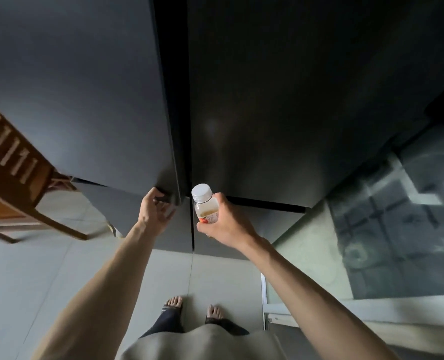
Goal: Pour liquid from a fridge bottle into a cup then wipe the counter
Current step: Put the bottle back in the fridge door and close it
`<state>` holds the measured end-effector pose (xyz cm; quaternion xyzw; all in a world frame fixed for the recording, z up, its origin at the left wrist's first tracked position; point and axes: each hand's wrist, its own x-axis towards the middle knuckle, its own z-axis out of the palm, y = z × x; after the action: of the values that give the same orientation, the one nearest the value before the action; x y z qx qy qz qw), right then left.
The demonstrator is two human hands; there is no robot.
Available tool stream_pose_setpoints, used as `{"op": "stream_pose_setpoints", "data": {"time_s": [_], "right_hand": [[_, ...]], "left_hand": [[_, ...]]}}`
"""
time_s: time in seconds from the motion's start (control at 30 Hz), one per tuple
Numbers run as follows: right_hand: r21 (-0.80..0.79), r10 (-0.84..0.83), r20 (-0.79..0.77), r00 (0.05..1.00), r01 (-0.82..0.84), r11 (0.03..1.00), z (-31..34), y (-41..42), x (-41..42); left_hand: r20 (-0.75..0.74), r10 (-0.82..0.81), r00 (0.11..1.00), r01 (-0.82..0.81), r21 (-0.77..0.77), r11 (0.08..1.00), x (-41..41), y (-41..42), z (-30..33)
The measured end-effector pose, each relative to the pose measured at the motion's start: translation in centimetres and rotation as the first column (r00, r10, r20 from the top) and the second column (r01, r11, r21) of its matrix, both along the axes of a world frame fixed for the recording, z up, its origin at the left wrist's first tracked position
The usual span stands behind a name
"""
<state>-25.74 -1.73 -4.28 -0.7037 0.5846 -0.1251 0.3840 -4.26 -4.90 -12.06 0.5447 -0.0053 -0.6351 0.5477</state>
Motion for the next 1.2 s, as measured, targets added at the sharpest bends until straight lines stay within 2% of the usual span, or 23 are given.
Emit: {"op": "stream_pose_setpoints", "data": {"time_s": [0.13, 0.17, 0.2, 0.23, 0.27, 0.3, 0.33, 0.37, 0.4, 0.43, 0.5, 0.53, 0.6, 0.7, 0.77, 0.93, 1.1, 1.2], "right_hand": [[-0.016, 0.029, 0.051, 0.998, -0.029, 0.999, -1.0, -0.9, -1.2], [-0.004, 0.020, 0.084, 0.996, -0.020, 1.000, -1.3, -1.1, -1.3], [0.006, 0.024, 0.127, 0.992, -0.024, 1.000, -1.4, -1.2, -1.0], [0.011, 0.033, 0.151, 0.988, -0.035, 0.999, -1.4, -1.4, -0.8], [0.016, 0.050, 0.178, 0.983, -0.054, 0.998, -1.6, -1.6, -0.7], [0.018, 0.076, 0.196, 0.978, -0.081, 0.997, -1.6, -1.7, -0.3], [0.014, 0.095, 0.210, 0.973, -0.100, 0.995, -1.6, -1.7, 0.0], [-0.005, 0.110, 0.211, 0.971, -0.111, 0.994, -1.3, -1.7, 0.4], [-0.036, 0.126, 0.224, 0.967, -0.121, 0.992, -1.0, -1.7, 0.9], [-0.062, 0.139, 0.239, 0.961, -0.128, 0.990, -0.7, -1.7, 1.4], [-0.093, 0.153, 0.276, 0.949, -0.132, 0.987, 0.0, -1.6, 2.5], [-0.103, 0.159, 0.299, 0.941, -0.134, 0.986, 0.3, -1.5, 3.1], [-0.116, 0.169, 0.347, 0.923, -0.136, 0.984, 1.0, -1.2, 4.4], [-0.156, 0.205, 0.395, 0.895, -0.155, 0.976, 2.3, -0.2, 6.2], [-0.190, 0.246, 0.425, 0.871, -0.180, 0.965, 3.6, 0.5, 7.1], [-0.297, 0.377, 0.485, 0.789, -0.256, 0.920, 8.6, 1.3, 8.6], [-0.478, 0.463, 0.547, 0.698, -0.193, 0.857, 16.5, 1.1, 11.8], [-0.548, 0.559, 0.500, 0.662, -0.257, 0.796, 20.4, 0.8, 14.7]], "left_hand": [[0.044, 0.068, 0.997, -0.068, 0.007, 0.998, -0.3, 5.0, 1.3], [0.104, 0.058, 0.993, -0.059, 0.010, 0.998, -0.1, 6.0, 1.8], [0.242, 0.058, 0.969, -0.064, 0.018, 0.998, 0.5, 7.3, 2.3], [0.430, 0.044, 0.902, -0.068, 0.041, 0.997, 1.0, 8.5, 3.0], [0.629, 0.058, 0.775, -0.115, 0.051, 0.992, 1.4, 9.6, 4.1], [0.789, 0.100, 0.606, -0.159, -0.003, 0.987, 1.8, 11.0, 5.9], [0.895, 0.182, 0.406, -0.156, -0.128, 0.979, 1.8, 12.2, 8.4], [0.936, 0.291, 0.199, -0.103, -0.276, 0.956, 2.0, 13.2, 11.1], [0.915, 0.404, 0.014, -0.021, -0.404, 0.915, 2.0, 14.2, 14.3], [0.857, 0.500, -0.121, 0.064, -0.496, 0.866, 2.0, 15.0, 17.3], [0.732, 0.620, -0.282, 0.173, -0.597, 0.783, 2.2, 16.2, 22.8], [0.693, 0.633, -0.347, 0.186, -0.610, 0.770, 2.4, 16.6, 24.9], [0.705, 0.546, -0.453, 0.112, -0.562, 0.819, 2.9, 17.0, 27.8], [0.789, 0.392, -0.474, -0.075, -0.479, 0.874, 3.9, 17.8, 30.0], [0.802, 0.402, -0.442, -0.119, -0.496, 0.860, 4.7, 18.0, 30.3], [0.777, 0.569, -0.271, -0.102, -0.611, 0.785, 6.7, 19.0, 29.1], [0.769, 0.607, -0.202, -0.051, -0.627, 0.777, 9.3, 20.7, 28.7], [0.774, 0.594, -0.219, -0.038, -0.615, 0.788, 10.1, 21.3, 29.0]]}}
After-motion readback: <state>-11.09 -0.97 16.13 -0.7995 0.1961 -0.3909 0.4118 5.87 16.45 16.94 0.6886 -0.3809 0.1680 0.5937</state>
